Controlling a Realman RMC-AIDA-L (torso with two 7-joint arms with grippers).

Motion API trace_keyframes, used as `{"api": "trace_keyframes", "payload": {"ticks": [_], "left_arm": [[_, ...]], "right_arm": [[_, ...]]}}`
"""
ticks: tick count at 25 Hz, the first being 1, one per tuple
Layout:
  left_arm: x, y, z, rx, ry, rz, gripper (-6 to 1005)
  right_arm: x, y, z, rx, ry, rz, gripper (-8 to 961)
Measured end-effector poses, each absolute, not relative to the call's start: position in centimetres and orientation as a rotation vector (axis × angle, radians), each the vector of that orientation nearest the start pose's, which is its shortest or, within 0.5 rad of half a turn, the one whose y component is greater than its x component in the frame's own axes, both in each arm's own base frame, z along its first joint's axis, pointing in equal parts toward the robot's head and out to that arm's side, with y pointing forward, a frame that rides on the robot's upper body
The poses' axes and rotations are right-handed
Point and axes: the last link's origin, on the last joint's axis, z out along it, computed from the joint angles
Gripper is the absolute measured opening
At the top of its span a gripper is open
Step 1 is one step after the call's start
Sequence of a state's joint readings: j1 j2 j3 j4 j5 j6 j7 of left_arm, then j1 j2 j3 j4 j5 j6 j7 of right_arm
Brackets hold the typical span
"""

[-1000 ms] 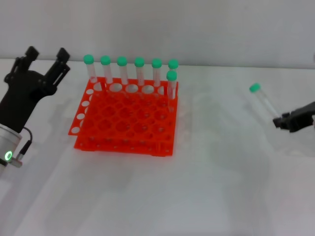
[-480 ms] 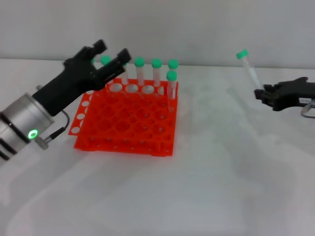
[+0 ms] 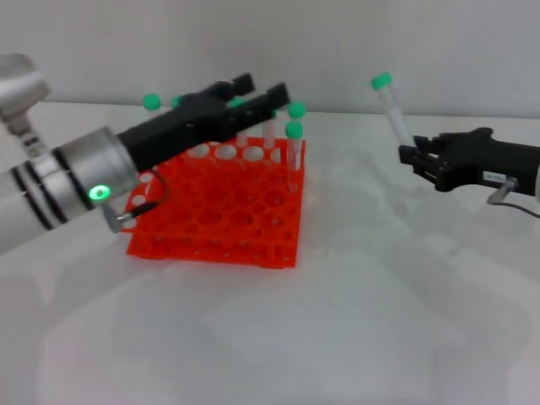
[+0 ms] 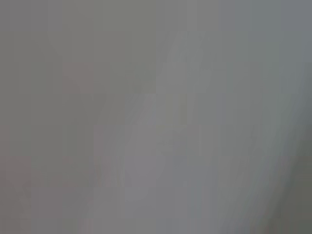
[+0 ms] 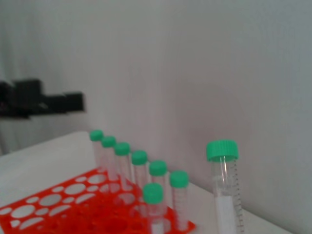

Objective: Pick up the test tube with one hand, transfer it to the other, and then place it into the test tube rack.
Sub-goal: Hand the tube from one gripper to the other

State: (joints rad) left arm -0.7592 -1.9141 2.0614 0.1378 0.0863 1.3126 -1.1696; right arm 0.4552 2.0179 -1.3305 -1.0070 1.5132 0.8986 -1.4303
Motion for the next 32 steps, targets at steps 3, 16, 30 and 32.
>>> {"api": "trace_keyframes", "payload": {"ticks": [3,16,30,32], "left_arm": [[-19.7,40.0,-1.5,-2.397,-0.815,-1.204,822],[-18.1,40.8,-2.2,-2.439,-0.868,-1.190,818],[-17.6,40.9,-3.0,-2.485,-0.867,-1.139,814],[-17.6,40.9,-3.1,-2.492,-0.862,-1.131,813]], "right_arm": [[19.8,39.8,1.0,-2.422,0.520,0.574,230],[17.3,39.3,-0.4,-2.478,0.400,0.655,245],[14.4,38.9,-1.5,-2.541,0.295,0.690,262],[14.3,39.0,-1.6,-2.536,0.292,0.685,264]]}}
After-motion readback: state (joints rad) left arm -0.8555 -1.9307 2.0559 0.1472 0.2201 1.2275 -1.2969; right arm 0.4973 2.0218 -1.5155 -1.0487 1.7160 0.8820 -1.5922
